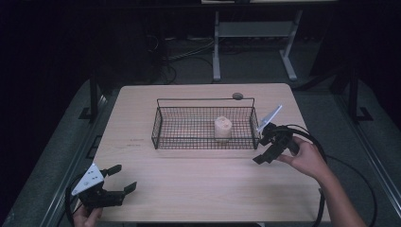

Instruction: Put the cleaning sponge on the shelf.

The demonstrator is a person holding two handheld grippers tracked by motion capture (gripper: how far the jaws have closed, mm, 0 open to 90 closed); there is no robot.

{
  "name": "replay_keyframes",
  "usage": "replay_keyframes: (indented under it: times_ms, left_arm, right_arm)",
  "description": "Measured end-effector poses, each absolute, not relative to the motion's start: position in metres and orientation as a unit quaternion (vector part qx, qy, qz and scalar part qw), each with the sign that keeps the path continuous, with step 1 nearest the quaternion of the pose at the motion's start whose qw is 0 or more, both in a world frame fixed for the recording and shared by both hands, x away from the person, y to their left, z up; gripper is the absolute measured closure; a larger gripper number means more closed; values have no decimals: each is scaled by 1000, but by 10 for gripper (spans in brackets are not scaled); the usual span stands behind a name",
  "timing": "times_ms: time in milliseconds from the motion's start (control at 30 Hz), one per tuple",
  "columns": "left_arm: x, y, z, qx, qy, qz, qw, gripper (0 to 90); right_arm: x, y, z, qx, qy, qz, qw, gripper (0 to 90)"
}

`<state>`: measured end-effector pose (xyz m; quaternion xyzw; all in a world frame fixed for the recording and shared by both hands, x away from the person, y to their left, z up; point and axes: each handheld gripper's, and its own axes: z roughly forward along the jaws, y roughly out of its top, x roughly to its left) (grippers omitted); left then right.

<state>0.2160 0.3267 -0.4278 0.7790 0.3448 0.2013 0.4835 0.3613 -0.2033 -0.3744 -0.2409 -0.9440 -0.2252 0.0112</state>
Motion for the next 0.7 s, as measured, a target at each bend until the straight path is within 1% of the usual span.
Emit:
replay_keyframes:
  times_ms: [700]
  left_arm:
    - [216,326,-428,780,344,201,483,141]
  right_arm:
    - [342,-222,-393,-254,-936,-241,19,175]
